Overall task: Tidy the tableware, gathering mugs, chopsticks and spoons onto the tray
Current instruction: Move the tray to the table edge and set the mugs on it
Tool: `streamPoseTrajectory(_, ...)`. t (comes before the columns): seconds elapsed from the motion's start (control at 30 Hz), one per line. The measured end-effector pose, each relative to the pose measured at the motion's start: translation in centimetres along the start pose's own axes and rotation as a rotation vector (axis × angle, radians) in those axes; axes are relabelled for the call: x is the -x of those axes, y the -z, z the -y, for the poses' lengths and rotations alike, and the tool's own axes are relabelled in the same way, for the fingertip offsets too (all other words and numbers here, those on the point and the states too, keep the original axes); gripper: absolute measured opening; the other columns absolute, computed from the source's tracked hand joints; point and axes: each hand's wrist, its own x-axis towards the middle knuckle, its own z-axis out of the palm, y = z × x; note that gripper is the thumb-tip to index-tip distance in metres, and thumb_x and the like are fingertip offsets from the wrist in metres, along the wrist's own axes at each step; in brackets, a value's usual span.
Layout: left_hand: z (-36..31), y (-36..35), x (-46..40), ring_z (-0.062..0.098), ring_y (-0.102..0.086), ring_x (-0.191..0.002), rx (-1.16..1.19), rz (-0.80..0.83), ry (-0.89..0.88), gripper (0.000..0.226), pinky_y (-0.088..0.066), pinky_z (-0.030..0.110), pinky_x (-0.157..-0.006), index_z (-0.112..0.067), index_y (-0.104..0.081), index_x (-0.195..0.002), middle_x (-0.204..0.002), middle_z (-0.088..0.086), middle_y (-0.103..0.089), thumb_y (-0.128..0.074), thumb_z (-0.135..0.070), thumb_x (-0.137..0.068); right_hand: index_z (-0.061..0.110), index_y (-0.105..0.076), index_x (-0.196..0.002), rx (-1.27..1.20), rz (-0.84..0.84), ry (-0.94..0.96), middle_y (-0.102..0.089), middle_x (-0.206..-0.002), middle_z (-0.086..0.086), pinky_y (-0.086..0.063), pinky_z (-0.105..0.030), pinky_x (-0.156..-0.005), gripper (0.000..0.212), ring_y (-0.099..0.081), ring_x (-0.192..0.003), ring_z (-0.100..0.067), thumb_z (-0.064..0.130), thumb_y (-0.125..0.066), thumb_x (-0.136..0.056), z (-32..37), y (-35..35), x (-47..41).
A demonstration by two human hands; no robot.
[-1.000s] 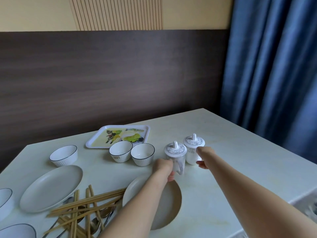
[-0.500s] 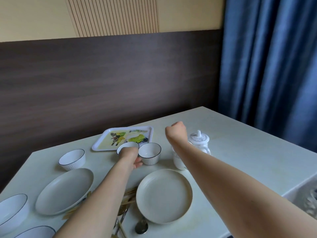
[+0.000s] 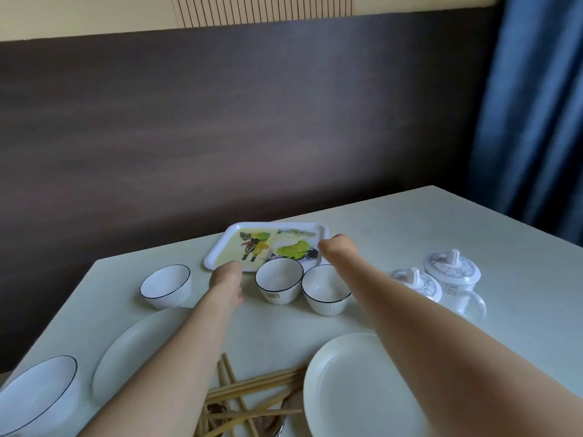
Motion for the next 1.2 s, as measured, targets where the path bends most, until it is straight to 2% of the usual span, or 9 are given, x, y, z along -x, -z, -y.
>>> streamPoseTrajectory(0.17, 0.5, -1.4, -5.5, 0.029, -0.049, -0.097, -0.007, 0.026, 0.085, 0.038, -0.042, 0.038, -0.083, -0.009, -0.05, -0.128, -0.117, 0.012, -0.05, -0.04, -0.024, -0.094, 0.008, -0.048, -0.091, 0.132, 0.021, -0.024, -0.053, -0.089, -0.009, -0.044, -0.03, -0.075, 0.006, -0.05, -0.082, -0.028, 0.008, -0.044, -0.088, -0.4, -1.8, -6.0)
streamPoseTrajectory(0.33, 1.6, -2.7, -9.0, 0.032, -0.046, -0.127, 0.1, 0.063, 0.145, 0.046, -0.038, 0.045, -0.102, -0.009, -0.041, -0.14, -0.142, 0.016, -0.044, -0.039, -0.024, -0.097, 0.005, -0.044, -0.069, 0.218, 0.067, -0.087, -0.046, -0.065, -0.007, -0.041, -0.026, -0.062, 0.019, -0.053, -0.067, -0.026, 0.007, -0.05, -0.087, -1.5, -3.6, -10.6)
streamPoseTrajectory(0.6, 2.3, -3.2, -11.6, 0.033, -0.053, -0.122, 0.138, 0.104, 0.156, 0.044, -0.041, 0.046, -0.105, -0.007, -0.041, -0.139, -0.138, 0.02, -0.049, -0.04, -0.021, -0.097, 0.007, -0.046, -0.065, 0.309, 0.159, -0.162, -0.047, -0.065, -0.004, -0.035, -0.023, -0.048, 0.028, -0.043, -0.053, -0.016, 0.013, -0.051, -0.091, -1.1, -5.6, -13.6)
streamPoseTrajectory(0.67, 2.0, -3.2, -11.6, 0.031, -0.055, -0.118, 0.098, 0.087, 0.13, 0.038, -0.043, 0.043, -0.102, -0.008, -0.047, -0.133, -0.13, 0.018, -0.054, -0.04, -0.019, -0.097, 0.004, -0.045, -0.066, 0.273, 0.176, -0.143, -0.047, -0.065, -0.008, -0.039, -0.023, -0.054, 0.026, -0.047, -0.057, -0.019, 0.007, -0.047, -0.091, -0.6, -5.3, -14.3)
streamPoseTrajectory(0.73, 1.6, -3.2, -11.4, 0.027, -0.058, -0.092, 0.051, 0.03, 0.073, 0.02, -0.046, 0.032, -0.079, -0.011, -0.056, -0.109, -0.103, 0.013, -0.059, -0.042, -0.015, -0.094, -0.001, -0.047, -0.074, 0.146, 0.162, -0.161, -0.046, -0.064, -0.012, -0.042, -0.025, -0.06, 0.016, -0.049, -0.062, -0.023, 0.001, -0.048, -0.089, 0.3, -4.9, -14.6)
streamPoseTrajectory(0.8, 1.1, -3.1, -11.4, 0.025, -0.053, -0.078, 0.028, -0.059, 0.015, 0.012, -0.038, 0.026, -0.062, -0.011, -0.058, -0.09, -0.089, 0.007, -0.059, -0.046, -0.013, -0.09, 0.002, -0.05, -0.09, -0.113, 0.111, -0.21, -0.048, -0.071, -0.012, -0.044, -0.019, -0.047, 0.004, -0.047, -0.059, -0.022, -0.001, -0.049, -0.088, 1.4, -4.3, -14.2)
streamPoseTrajectory(0.93, -0.2, -2.8, -10.1, 0.025, -0.054, -0.08, -0.006, -0.175, -0.138, 0.016, -0.036, 0.024, -0.066, -0.008, -0.065, -0.096, -0.093, 0.008, -0.063, -0.051, -0.011, -0.089, 0.005, -0.052, -0.098, -0.419, 0.12, -0.109, -0.052, -0.072, -0.011, -0.034, -0.012, -0.026, 0.015, -0.051, -0.054, -0.022, -0.003, -0.046, -0.087, 4.9, -3.9, -12.2)
streamPoseTrajectory(1.07, -2.5, -3.0, -6.5, 0.021, -0.041, -0.073, 0.045, -0.139, -0.22, 0.014, -0.026, 0.024, -0.054, -0.017, -0.053, -0.076, -0.078, 0.006, -0.048, -0.052, -0.006, -0.084, 0.0, -0.056, -0.097, -0.502, 0.1, 0.002, -0.061, -0.08, -0.013, -0.057, -0.029, -0.05, 0.016, -0.06, -0.058, -0.024, -0.002, -0.046, -0.085, 7.9, -3.7, -9.0)
streamPoseTrajectory(1.2, -4.8, -3.2, -1.4, 0.021, -0.045, -0.055, 0.121, -0.025, -0.181, 0.029, -0.027, 0.022, -0.05, -0.016, -0.043, -0.059, -0.057, -0.001, -0.05, -0.054, -0.015, -0.086, 0.0, -0.057, -0.09, -0.547, 0.067, 0.086, -0.064, -0.086, -0.015, -0.06, -0.036, -0.067, 0.015, -0.062, -0.061, -0.024, -0.001, -0.044, -0.083, 9.3, -1.5, -4.6)
